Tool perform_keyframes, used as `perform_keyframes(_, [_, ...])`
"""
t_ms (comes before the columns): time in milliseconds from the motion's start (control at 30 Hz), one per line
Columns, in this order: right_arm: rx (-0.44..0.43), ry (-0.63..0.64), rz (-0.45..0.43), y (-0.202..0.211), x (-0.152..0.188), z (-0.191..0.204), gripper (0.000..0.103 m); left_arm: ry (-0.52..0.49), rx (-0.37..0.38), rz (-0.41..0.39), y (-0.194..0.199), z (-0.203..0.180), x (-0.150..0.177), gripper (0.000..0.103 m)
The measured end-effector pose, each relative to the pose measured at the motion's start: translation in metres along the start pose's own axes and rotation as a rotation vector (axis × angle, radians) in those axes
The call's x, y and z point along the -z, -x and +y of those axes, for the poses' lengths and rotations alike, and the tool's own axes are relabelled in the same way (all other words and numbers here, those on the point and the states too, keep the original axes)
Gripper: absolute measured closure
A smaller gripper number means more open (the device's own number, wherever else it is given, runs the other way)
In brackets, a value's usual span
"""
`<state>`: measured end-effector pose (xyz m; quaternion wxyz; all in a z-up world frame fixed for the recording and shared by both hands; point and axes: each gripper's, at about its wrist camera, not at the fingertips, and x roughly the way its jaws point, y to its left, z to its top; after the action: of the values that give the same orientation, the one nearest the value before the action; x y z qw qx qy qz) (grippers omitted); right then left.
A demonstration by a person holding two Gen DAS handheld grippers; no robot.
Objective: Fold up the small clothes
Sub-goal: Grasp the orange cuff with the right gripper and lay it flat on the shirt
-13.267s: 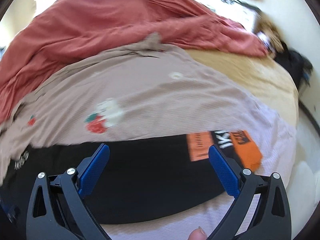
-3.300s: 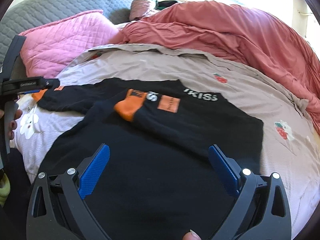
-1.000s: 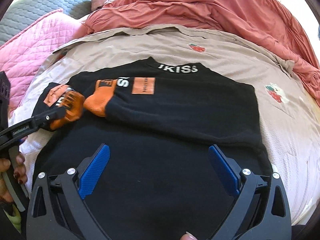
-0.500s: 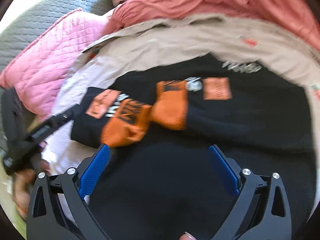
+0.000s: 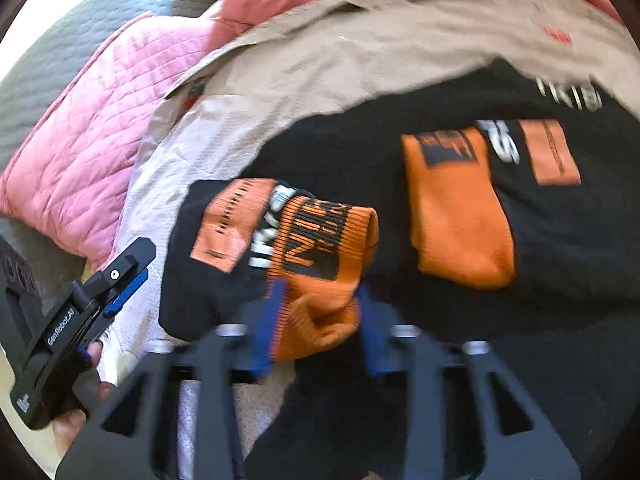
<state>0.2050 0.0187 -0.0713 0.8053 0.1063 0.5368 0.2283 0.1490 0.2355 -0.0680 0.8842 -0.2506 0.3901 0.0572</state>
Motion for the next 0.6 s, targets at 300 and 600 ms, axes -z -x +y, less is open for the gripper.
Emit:
perform_keyframes(300, [-0.003, 0.161, -0.187, 0.065, -0.025, 0.008, 0.091, -0.002, 0.055, -0.07, 0.014, -0.003, -0.004, 0.042])
perform_keyframes(600, [0.2, 0.149, -0.308, 0.137, -0.041, -0.08, 0.091, -0.111, 0.147, -0.042, 0.013, -0.05, 0.009, 0.041])
